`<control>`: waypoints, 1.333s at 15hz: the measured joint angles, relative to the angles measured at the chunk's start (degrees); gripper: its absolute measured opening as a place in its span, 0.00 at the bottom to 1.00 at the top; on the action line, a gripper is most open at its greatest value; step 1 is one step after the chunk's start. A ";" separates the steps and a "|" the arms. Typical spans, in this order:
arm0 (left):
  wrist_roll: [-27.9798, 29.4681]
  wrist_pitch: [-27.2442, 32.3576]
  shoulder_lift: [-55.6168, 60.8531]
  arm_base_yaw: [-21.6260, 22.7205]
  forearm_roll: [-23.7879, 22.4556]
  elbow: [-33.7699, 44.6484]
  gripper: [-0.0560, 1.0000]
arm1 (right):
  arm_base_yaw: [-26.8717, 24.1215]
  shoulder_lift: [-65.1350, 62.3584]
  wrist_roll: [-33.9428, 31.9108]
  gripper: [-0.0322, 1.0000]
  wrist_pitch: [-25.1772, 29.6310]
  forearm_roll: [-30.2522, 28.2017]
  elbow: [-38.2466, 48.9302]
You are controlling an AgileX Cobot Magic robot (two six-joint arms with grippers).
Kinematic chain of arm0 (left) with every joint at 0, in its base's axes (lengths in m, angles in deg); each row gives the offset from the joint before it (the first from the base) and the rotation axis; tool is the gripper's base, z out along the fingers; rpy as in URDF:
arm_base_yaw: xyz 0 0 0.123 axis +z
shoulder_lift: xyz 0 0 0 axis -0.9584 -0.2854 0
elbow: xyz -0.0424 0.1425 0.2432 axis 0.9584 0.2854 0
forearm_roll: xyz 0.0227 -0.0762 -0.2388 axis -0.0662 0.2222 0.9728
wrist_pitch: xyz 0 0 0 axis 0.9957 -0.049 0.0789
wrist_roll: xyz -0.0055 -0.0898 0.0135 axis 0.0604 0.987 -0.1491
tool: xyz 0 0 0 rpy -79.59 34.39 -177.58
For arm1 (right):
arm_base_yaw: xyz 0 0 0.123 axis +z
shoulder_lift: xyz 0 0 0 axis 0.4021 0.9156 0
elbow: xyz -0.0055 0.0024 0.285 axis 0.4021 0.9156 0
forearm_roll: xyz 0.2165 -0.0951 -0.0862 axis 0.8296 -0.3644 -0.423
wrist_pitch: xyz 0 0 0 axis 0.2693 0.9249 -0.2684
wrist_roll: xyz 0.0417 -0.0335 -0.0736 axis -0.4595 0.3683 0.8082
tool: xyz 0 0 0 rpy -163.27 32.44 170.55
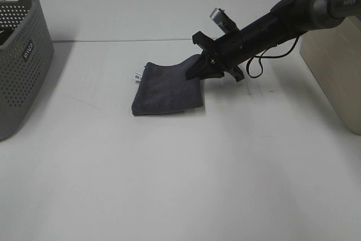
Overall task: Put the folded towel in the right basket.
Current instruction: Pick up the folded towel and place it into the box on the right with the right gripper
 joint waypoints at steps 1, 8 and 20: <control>0.00 0.00 0.00 0.00 0.00 0.00 0.99 | 0.00 -1.49 -0.11 0.07 0.86 -1.20 -1.09; 0.00 0.00 0.00 0.00 0.00 0.00 0.99 | 0.00 -16.27 -11.97 0.07 9.74 -21.66 -13.24; 0.00 0.00 0.00 0.00 0.00 0.00 0.99 | -8.08 -28.36 -21.49 0.07 16.33 -51.45 -30.60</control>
